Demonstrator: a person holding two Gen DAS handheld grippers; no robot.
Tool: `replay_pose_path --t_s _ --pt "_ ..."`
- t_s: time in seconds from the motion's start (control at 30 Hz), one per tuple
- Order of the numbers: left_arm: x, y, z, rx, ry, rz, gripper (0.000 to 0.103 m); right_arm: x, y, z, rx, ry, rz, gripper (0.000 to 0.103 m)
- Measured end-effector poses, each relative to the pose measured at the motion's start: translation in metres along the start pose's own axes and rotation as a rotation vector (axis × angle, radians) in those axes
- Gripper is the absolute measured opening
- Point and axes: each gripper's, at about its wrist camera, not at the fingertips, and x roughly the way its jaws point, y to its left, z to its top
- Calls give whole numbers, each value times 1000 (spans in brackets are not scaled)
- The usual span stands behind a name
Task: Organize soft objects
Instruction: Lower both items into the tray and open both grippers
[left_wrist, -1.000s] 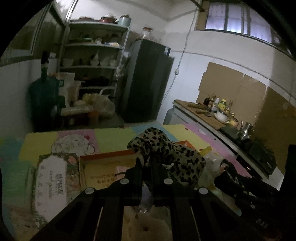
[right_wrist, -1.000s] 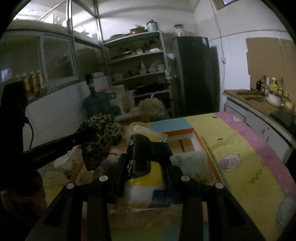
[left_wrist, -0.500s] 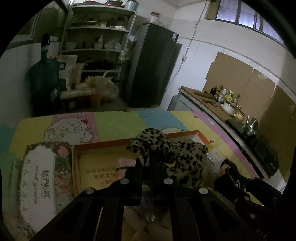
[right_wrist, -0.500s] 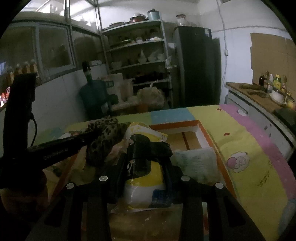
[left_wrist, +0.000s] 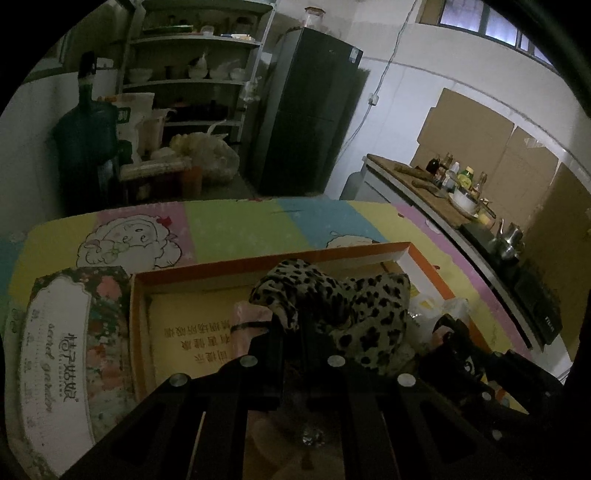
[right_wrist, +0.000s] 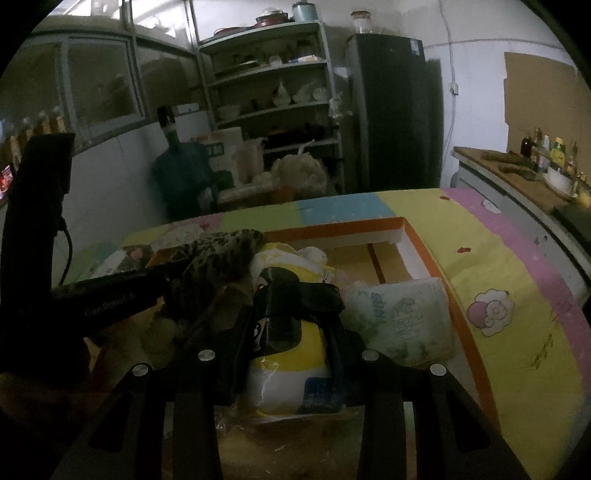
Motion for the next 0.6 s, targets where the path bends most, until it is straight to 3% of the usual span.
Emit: replay_pose_path --t_s 0.1,0.2,0.3,0.37,0.47,0.6 --pt "1 2 1 -11 6 -3 10 1 -1 0 2 0 2 39" --pt "2 6 1 -33 20 -4 19 1 -4 -1 10 -3 11 40" --pt "1 7 2 -44 17 -11 24 -1 -5 -2 11 -10 12 50" --pt "0 6 1 -41 12 -16 30 -1 -4 -3 8 -13 8 51" --pt "-1 4 0 -34 10 -22 31 -3 -3 -4 6 -17 10 57" --pt "-6 3 1 -29 -2 -24 31 -9 -2 -5 8 -26 9 58"
